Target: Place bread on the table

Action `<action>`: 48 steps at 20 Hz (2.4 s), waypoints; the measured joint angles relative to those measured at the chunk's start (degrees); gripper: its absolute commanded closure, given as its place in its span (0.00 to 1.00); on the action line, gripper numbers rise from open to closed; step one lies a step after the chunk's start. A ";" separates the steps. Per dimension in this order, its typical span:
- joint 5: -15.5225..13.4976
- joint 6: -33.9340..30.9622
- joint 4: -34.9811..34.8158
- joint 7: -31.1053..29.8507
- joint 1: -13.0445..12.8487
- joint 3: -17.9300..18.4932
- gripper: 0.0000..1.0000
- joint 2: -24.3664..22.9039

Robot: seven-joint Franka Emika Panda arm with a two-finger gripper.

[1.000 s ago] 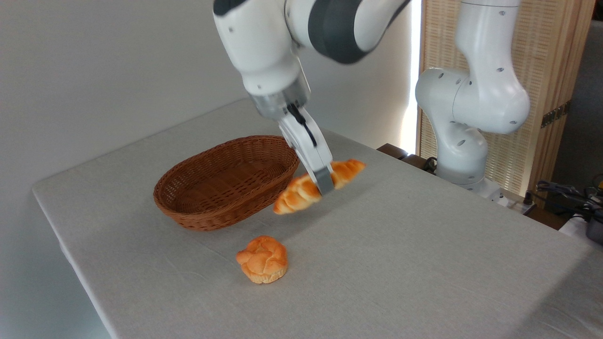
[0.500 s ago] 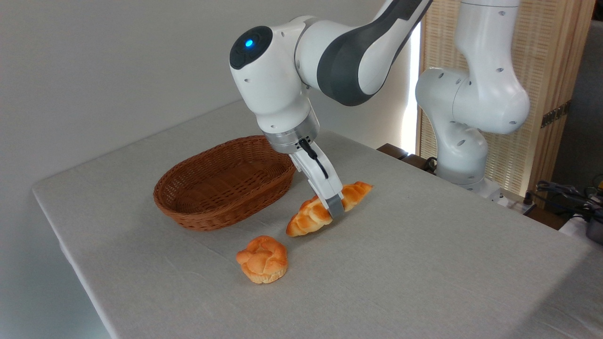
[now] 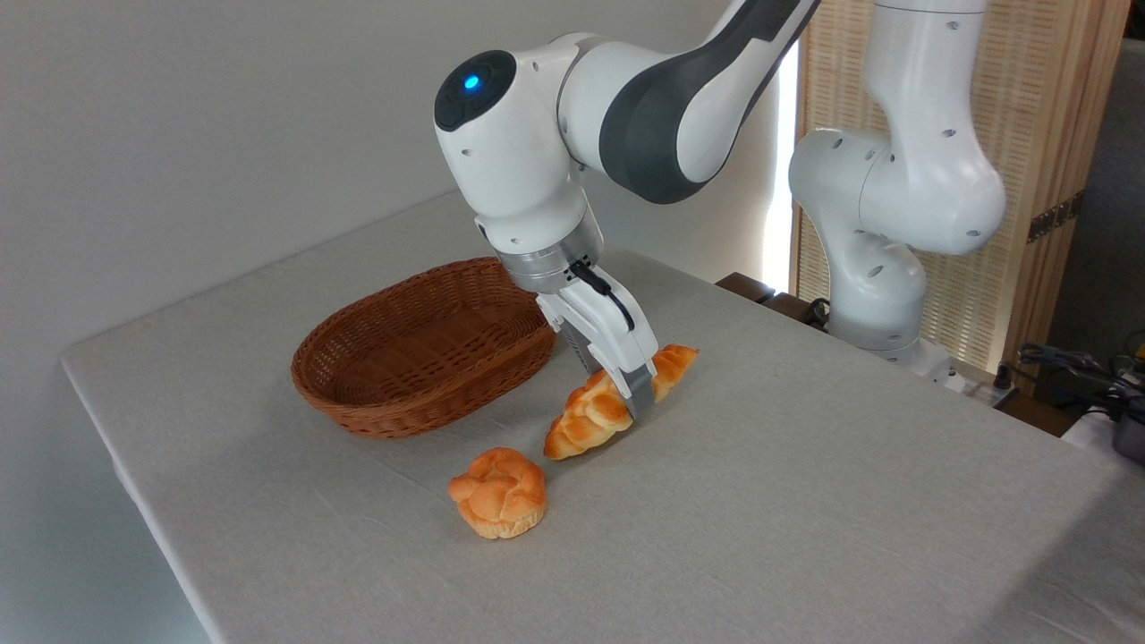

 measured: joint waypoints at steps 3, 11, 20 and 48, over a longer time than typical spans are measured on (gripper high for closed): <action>0.00 0.00 0.00 -0.02 0.00 0.00 0.00 0.11; 0.00 0.00 -0.05 -0.02 0.00 0.00 0.00 0.34; 0.00 -0.41 1.10 -0.02 -0.01 -0.03 0.00 0.06; 0.81 -10.35 39.59 -6.18 0.87 -1.32 0.00 8.71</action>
